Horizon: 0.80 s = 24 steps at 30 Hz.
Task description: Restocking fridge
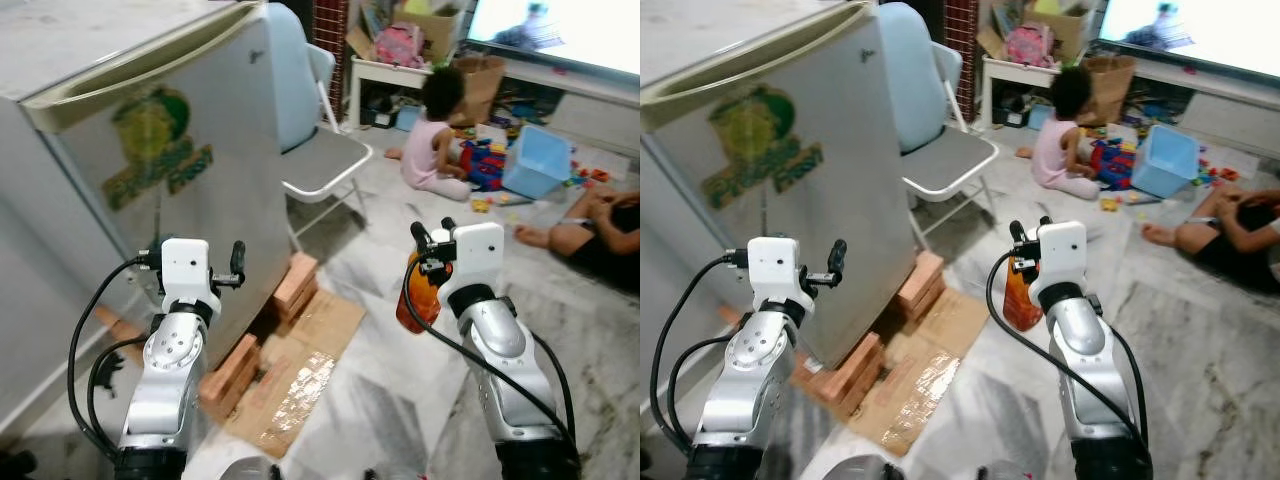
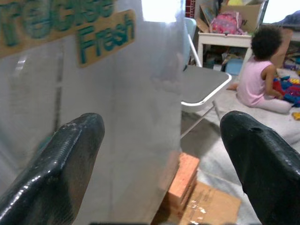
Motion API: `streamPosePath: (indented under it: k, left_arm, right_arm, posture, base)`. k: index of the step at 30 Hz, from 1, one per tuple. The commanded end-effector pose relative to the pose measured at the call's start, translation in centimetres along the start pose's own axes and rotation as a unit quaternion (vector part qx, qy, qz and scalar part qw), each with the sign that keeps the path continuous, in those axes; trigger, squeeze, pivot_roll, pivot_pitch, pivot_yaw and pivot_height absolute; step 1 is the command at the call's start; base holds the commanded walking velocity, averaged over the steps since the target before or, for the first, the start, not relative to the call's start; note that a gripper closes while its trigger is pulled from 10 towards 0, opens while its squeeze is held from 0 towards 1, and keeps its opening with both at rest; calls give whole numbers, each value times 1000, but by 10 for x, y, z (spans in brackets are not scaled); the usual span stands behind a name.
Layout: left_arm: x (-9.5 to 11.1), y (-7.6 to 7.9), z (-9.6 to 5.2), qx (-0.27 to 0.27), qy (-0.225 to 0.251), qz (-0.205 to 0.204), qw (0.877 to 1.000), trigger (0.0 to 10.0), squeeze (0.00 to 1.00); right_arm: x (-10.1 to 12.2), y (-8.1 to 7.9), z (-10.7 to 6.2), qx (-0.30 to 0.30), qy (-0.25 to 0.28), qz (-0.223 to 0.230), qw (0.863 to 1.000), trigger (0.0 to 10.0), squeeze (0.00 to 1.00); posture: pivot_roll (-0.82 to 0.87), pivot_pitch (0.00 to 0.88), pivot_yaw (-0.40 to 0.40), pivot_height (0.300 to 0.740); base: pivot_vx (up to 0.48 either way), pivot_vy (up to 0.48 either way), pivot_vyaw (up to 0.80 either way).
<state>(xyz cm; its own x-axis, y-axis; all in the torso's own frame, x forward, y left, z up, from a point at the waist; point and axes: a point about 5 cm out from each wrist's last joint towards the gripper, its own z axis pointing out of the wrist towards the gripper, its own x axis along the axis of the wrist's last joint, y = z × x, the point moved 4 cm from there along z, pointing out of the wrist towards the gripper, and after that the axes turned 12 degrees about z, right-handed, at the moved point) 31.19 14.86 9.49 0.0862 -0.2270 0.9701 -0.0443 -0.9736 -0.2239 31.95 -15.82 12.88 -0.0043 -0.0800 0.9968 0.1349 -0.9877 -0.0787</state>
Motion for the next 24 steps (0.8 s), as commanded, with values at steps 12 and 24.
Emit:
streamPosePath:
  k: [12, 24]
  left_arm:
    - [5, 12, -7, -24, 11, 1, 1000, 10000, 0]
    - [0, -36, -4, 50, 6, -10, 999, 10000, 0]
  right_arm:
    - [8, 17, -5, -17, 9, -30, 999, 10000, 0]
    - [5, 41, -20, -54, -9, -52, 997, 10000, 0]
  posture:
    - [-2, 0, 2, 740]
    - [-9, 0, -4, 740]
  base:
    - [0, 416, 0]
    - [0, 0, 0]
